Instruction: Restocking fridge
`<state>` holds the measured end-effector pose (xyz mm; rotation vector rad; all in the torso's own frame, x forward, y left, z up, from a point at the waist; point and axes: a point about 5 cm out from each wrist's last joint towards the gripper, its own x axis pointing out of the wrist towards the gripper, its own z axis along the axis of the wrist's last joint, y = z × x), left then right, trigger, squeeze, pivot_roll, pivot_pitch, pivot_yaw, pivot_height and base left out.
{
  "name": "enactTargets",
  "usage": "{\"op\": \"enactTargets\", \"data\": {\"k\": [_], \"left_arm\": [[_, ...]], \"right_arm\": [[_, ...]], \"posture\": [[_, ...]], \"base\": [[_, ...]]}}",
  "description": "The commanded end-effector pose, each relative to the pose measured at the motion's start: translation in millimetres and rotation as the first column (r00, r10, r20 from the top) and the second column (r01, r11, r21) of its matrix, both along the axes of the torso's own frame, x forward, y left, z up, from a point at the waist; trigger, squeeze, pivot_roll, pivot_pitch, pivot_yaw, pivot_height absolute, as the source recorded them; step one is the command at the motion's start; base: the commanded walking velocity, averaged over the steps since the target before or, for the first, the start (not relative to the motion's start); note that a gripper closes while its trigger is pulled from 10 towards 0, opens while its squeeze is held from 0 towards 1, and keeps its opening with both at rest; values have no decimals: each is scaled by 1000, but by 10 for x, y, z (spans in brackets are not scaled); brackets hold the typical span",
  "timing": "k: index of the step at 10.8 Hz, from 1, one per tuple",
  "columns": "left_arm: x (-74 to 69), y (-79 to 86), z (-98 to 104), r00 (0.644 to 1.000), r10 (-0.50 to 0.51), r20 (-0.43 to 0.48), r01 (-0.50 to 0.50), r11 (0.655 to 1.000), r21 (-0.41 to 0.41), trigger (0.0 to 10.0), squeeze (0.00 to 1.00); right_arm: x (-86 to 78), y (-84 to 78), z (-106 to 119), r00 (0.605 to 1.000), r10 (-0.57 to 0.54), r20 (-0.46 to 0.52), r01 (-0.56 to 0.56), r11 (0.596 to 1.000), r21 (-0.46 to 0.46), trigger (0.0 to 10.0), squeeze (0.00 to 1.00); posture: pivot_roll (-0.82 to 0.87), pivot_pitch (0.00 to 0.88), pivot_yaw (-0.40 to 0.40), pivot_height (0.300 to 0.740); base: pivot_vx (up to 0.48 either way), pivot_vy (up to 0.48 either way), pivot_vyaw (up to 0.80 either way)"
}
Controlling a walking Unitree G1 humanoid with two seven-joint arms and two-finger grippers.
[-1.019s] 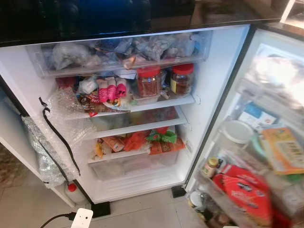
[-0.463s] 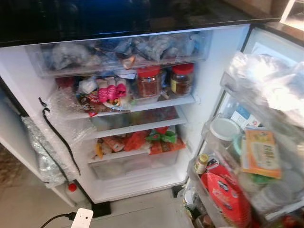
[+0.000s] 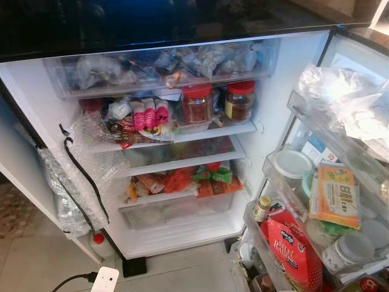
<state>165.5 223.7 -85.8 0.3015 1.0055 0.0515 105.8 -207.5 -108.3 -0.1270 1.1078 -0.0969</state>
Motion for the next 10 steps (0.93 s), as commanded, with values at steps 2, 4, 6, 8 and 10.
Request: {"op": "enactTargets", "data": {"k": [2,4,6,8,10], "left_arm": [[-2,23,11,999,23,32,-23,1000,-1,10000,0],[43,22,51,992,51,119,-49,999,-21,10000,0],[104,30,116,969,91,230,-86,996,-32,10000,0],[829,50,651,841,17,541,-21,1000,2,10000,0],[1129,15,1053,672,-28,740,26,1000,14,10000,0]], "right_arm": [[9,-93,19,1000,-27,6,27,1000,-12,10000,0],[11,-82,17,1000,-25,4,25,1000,0,10000,0],[27,-64,17,1000,-14,3,13,1000,19,10000,0],[35,-54,17,1000,-17,5,17,999,36,10000,0],[40,-56,18,1000,-7,-1,7,999,42,10000,0]], "posture": [[-174,0,-1,740],[-171,0,-1,740],[-174,0,2,740],[-181,0,5,740],[-189,0,4,740]], "base": [[0,0,0],[0,0,0],[0,0,0],[0,0,0],[0,0,0]]}}
